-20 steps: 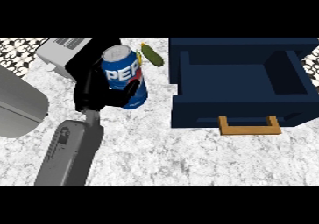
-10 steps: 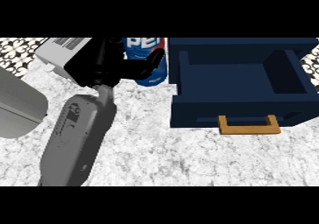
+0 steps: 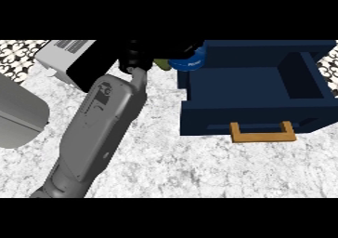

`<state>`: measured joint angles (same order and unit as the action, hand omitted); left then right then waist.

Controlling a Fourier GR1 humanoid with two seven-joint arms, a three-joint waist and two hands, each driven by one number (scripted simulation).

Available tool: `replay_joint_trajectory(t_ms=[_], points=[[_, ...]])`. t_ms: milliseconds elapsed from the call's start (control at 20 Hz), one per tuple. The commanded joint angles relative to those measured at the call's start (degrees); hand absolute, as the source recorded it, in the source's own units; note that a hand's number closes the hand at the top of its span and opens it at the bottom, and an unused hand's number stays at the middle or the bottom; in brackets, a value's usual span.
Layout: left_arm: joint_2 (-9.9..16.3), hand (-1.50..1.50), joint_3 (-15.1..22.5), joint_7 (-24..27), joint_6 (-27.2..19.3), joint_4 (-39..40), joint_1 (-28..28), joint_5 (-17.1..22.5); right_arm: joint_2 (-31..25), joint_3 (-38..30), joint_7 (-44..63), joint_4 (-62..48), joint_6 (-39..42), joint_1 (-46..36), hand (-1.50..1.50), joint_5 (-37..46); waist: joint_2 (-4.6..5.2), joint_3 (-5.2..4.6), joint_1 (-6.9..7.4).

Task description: Pick up the can, place it into the drawer and close the drawer

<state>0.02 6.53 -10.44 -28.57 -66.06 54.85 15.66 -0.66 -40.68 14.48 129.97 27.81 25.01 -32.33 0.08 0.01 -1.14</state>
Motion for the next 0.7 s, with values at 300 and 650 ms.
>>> replay_joint_trajectory(t_ms=[300, 650], points=[[0.0, 1.5, 5.2, 3.7, -7.2, 14.0, 13.6, 7.5, 0.6, 0.5, -0.4, 1.0, 1.7, 0.7, -1.5, 0.1, 0.11, 0.03, -1.2], [0.0, 1.5, 10.8, 7.1, -10.3, 20.7, 19.9, 16.0, -0.6, 1.1, 1.8, -0.4, 0.2, -2.2, -1.5, 1.3, 0.23, 0.04, -1.57]])
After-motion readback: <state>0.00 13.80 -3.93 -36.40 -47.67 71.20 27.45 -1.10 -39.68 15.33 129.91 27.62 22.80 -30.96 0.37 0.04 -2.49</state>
